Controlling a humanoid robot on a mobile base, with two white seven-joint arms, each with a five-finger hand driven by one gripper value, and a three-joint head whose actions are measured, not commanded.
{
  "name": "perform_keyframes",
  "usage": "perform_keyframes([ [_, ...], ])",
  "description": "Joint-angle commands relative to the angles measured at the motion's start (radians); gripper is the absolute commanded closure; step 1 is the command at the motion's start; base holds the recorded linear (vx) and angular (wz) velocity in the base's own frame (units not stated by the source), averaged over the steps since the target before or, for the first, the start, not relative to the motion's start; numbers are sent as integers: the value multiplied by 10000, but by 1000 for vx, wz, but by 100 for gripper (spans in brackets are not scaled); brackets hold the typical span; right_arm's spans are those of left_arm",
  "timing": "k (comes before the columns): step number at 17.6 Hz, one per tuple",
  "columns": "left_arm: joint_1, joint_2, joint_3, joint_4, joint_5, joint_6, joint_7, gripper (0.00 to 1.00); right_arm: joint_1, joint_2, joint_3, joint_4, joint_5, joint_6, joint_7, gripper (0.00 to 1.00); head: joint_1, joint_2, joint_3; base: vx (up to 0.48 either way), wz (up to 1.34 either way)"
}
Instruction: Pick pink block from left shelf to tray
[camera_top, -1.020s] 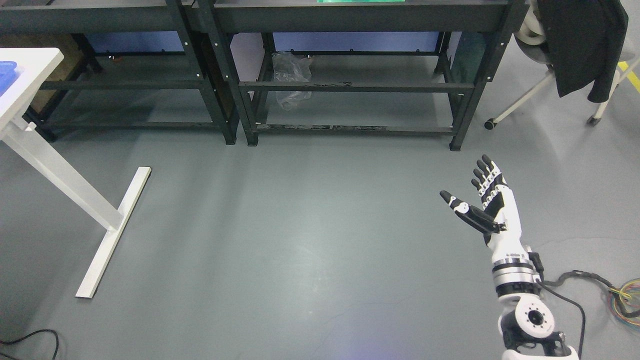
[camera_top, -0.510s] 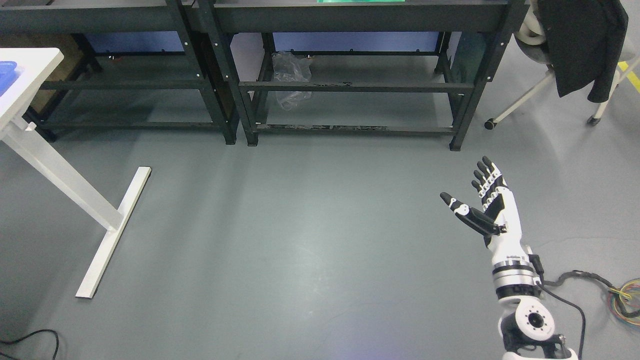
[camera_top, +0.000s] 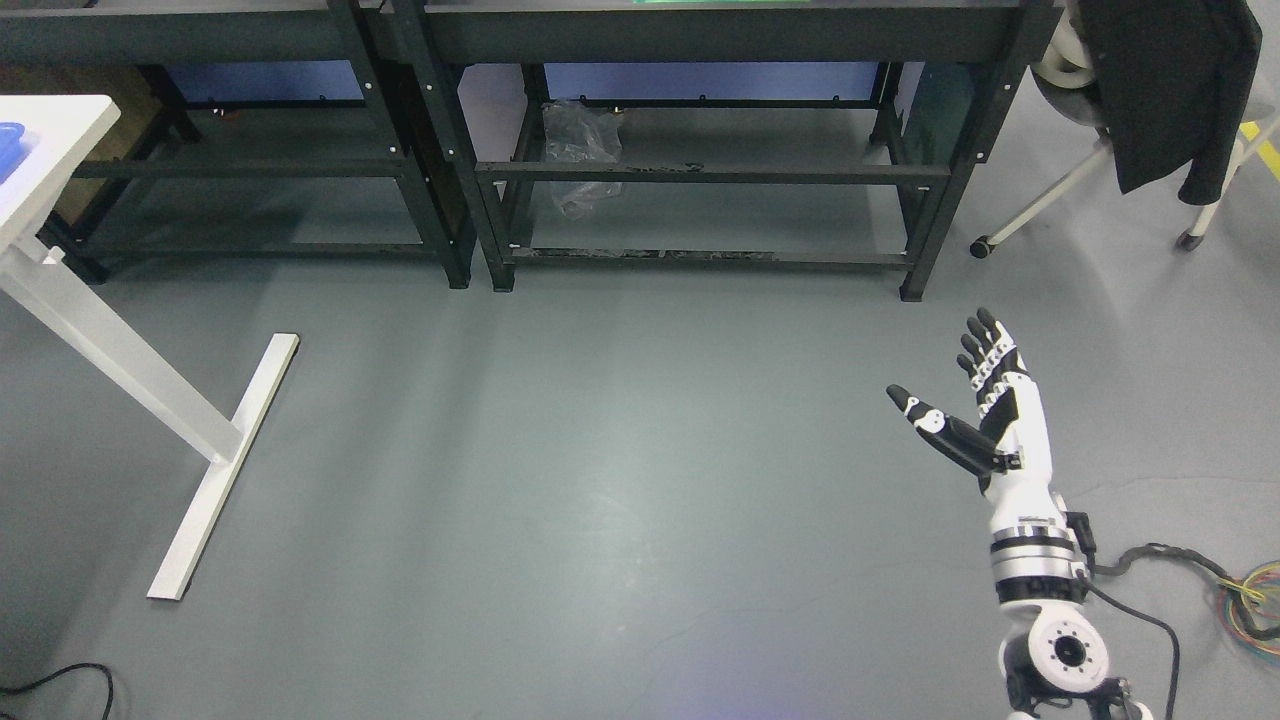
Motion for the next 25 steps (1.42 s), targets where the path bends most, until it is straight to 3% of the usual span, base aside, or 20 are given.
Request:
perform_keyframes([
  [1,-292,175,0,-175,0,-4,7,0,61,-175,46,-209,6331,148,-1457,6,0,0,0,60,0],
  [3,-292,175,0,-175,0,-4,7,0,77,-458,31,-241,8058,150,-1459,6,0,0,0,95,0],
  [5,-292,175,0,-175,0,-4,7,0,46,-1010,-30,-241,8157,119,-1261,3,0,0,0,147,-59],
  [8,-292,175,0,-175,0,-4,7,0,122,-952,-46,-241,7347,-781,-1137,1,0,0,0,172,-98],
  [10,-292,175,0,-175,0,-4,7,0,77,-920,-31,-241,7480,-680,-1122,1,0,0,0,194,-124],
  [14,-292,175,0,-175,0,-4,7,0,0,-829,152,-241,11155,9,-1122,2,0,0,0,172,-42],
  [17,-292,175,0,-175,0,-4,7,0,30,-828,1208,-241,12448,165,-1244,1,0,0,0,149,184],
  [25,-292,175,0,-175,0,-4,7,0,-31,-446,1335,-256,12666,180,-1901,1,0,0,0,182,119],
])
